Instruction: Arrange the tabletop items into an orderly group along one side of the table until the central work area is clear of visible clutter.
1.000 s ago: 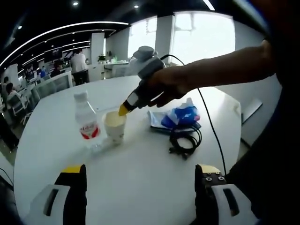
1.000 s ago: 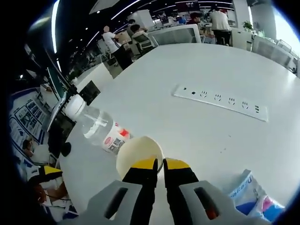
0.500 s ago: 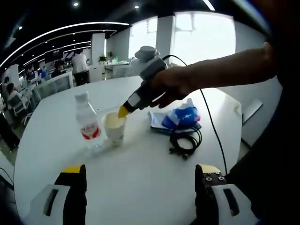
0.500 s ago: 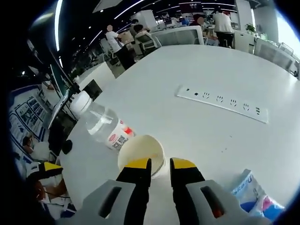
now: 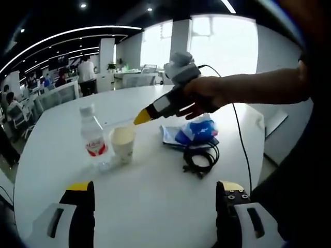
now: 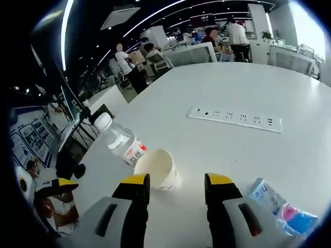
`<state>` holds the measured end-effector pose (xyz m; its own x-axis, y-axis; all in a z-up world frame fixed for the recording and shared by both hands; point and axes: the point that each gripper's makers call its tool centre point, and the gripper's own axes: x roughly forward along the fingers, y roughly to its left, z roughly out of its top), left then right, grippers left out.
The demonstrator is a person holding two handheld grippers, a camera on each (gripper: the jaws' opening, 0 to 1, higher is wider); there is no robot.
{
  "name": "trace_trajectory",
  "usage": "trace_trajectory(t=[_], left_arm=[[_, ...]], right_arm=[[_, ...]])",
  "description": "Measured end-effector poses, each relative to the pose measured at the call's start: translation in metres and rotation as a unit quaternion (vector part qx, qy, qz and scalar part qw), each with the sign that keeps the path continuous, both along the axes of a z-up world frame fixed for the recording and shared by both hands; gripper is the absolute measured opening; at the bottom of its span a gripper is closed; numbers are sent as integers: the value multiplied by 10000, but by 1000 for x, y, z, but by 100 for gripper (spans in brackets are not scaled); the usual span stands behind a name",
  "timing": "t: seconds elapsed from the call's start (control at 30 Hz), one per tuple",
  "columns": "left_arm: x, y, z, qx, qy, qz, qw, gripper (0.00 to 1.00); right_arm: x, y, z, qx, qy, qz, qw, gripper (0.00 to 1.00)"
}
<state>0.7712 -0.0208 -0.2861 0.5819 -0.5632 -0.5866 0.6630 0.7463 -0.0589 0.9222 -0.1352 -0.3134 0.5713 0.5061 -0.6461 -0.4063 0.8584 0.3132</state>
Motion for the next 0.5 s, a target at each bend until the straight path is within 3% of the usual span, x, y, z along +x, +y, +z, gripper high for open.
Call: trace_trajectory(t=[0.33, 0.5], left_arm=[[1, -4, 4, -25, -58, -65, 10000, 99], [4, -5, 6, -68, -87, -69, 9999, 99]], right_arm=[[-31, -25, 16, -220, -435, 180, 9986, 59], [-36, -34, 25, -211, -830, 207, 9961, 65]])
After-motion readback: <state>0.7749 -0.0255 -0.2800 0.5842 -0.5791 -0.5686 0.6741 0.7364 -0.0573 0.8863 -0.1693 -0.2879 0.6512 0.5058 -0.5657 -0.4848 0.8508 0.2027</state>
